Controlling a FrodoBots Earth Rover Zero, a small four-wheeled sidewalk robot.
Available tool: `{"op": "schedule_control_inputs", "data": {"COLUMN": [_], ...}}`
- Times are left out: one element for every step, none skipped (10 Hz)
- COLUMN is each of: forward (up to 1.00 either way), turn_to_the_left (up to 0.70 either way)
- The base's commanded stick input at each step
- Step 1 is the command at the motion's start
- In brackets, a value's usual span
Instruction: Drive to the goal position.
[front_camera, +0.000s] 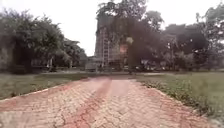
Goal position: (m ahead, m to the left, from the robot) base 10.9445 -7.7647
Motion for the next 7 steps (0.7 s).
{"op": "schedule_control_inputs", "data": {"forward": [0.70,0.70,0.70,0.70,0.70,0.70,0.70], "turn_to_the_left": [0.00,0.00,0.00,0.00,0.00,0.00,0.00]}}
